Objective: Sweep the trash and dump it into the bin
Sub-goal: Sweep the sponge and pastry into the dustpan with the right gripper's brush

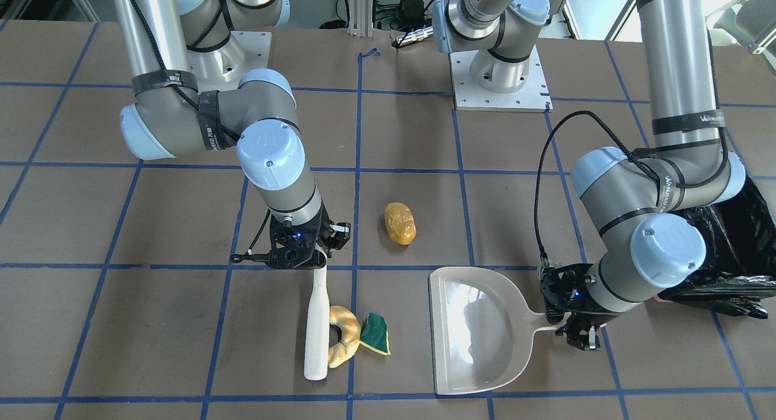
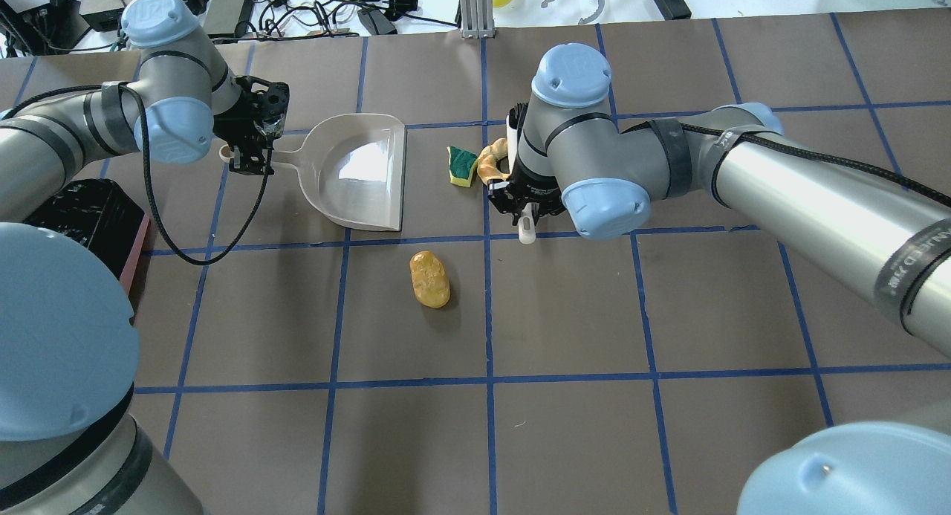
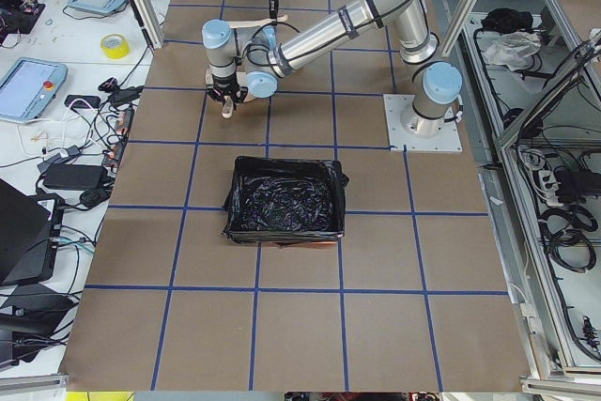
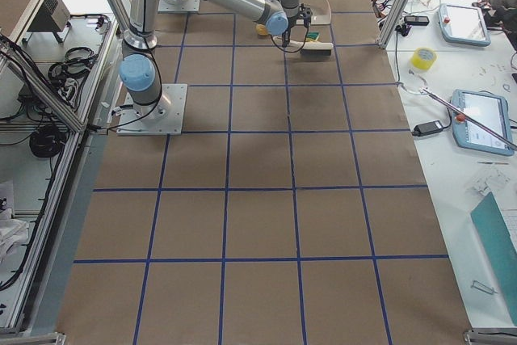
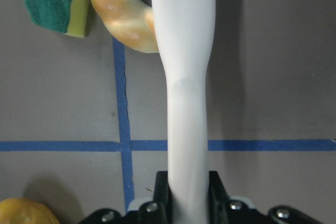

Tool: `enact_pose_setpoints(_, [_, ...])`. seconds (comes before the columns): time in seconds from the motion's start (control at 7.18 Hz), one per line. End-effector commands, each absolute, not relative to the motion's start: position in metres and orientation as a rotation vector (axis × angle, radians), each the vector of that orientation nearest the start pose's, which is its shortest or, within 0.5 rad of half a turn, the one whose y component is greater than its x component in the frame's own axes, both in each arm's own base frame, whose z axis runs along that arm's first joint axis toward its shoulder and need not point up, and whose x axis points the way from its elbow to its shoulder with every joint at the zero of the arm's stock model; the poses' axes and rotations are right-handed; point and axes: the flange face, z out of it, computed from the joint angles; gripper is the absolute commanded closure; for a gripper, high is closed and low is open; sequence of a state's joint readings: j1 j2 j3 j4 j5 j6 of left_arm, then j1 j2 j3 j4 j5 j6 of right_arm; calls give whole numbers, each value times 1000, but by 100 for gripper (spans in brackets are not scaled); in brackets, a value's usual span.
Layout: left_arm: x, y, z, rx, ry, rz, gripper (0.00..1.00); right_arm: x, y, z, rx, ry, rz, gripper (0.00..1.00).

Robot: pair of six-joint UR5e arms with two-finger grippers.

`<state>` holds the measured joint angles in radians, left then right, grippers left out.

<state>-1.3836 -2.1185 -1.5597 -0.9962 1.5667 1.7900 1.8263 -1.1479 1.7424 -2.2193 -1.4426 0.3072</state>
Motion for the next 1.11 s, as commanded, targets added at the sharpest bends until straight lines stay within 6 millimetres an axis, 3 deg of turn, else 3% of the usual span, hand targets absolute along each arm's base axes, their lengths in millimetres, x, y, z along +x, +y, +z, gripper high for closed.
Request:
enact_pose_setpoints(0.0, [-8, -675, 230, -2280, -2207, 39, 100, 340, -547, 246, 183, 2875, -4, 99])
enact_pose_setpoints(0.28, [-8, -675, 228, -2277, -2205, 35, 100, 400, -544, 243, 231, 2859, 10, 99])
enact_pose_setpoints(0.7, [-8, -675, 229, -2276, -2207, 36, 100, 442, -533, 235, 271, 2800, 27, 99])
enact_pose_setpoints(0.97, [-8, -676, 228, -2273, -2208, 35, 100, 465, -536, 266, 333, 2747, -9, 99])
